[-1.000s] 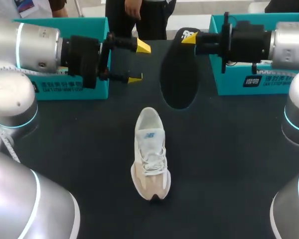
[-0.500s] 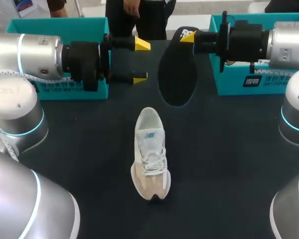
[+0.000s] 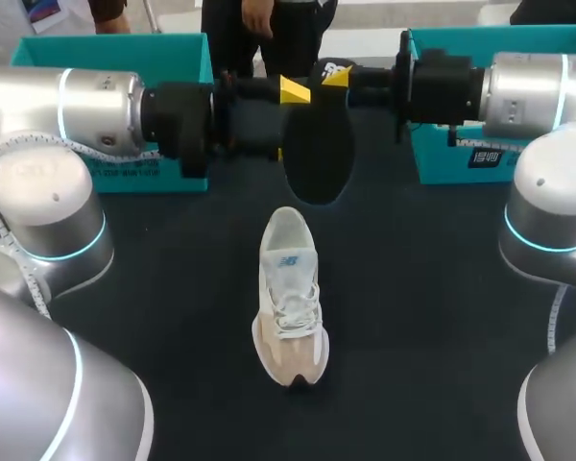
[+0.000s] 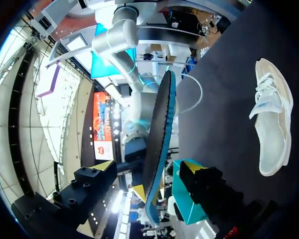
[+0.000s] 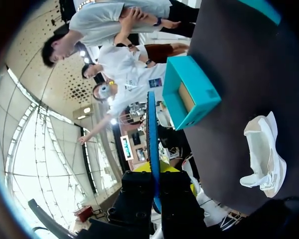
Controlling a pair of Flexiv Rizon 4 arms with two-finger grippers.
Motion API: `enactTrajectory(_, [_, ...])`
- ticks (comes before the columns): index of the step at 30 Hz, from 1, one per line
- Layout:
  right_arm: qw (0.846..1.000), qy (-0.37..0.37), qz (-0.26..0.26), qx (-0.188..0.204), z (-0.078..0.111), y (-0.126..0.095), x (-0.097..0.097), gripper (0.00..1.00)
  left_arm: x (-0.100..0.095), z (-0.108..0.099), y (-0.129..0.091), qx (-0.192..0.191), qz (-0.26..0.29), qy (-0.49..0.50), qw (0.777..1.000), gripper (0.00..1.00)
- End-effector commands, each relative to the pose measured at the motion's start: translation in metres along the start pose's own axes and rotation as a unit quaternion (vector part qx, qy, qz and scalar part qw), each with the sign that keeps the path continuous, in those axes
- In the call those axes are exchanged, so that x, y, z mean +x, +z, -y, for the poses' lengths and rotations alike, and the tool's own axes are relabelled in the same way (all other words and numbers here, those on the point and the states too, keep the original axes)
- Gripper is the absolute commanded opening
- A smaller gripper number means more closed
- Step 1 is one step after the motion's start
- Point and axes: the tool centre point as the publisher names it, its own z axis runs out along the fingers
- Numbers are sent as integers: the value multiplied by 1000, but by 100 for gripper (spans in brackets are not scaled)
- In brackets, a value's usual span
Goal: Take the shoe out of the shoebox, open the shoe tongue, remove and reinsert the insole, then place the shoe into the shoebox
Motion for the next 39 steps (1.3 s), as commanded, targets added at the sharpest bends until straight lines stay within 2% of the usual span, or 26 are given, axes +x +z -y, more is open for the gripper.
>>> enactTrajectory(1, [1000,0,-2,8,-4,12,1,0,3,-6,7,3,-1,0,1000,48])
enactTrajectory(6, [1000,0,-2,13,-4,11,2,0,4,-7,10,4,-1,-2,1000,29])
enactTrajectory(8, [1000,1,-1,14,-3,11,2,0,5,-7,11,5,-1,-2,1000,6])
enactTrajectory(9, [1000,1,-1,15,-3,11,2,0,5,-7,12,6,-1,-2,1000,0])
enactTrajectory(21, [999,-24,-6,22,-5,14,5,0,8,-8,6,4,3,-10,1000,0])
enactTrajectory(22, [999,-33,3,32,-4,13,6,38,7,-8,4,4,3,-10,1000,0])
enactTrajectory(23, [999,-36,3,36,-3,13,6,98,7,-8,3,3,4,-10,1000,0])
enactTrajectory(30, [994,-93,6,49,3,-5,6,100,3,-6,-16,-4,6,-14,1000,0])
enactTrajectory(32, [991,-124,-12,50,7,-13,8,100,3,-4,-27,-7,8,-18,1000,0])
enactTrajectory(39, [986,-155,-10,63,16,-28,5,100,3,-3,-47,-18,9,-25,999,0])
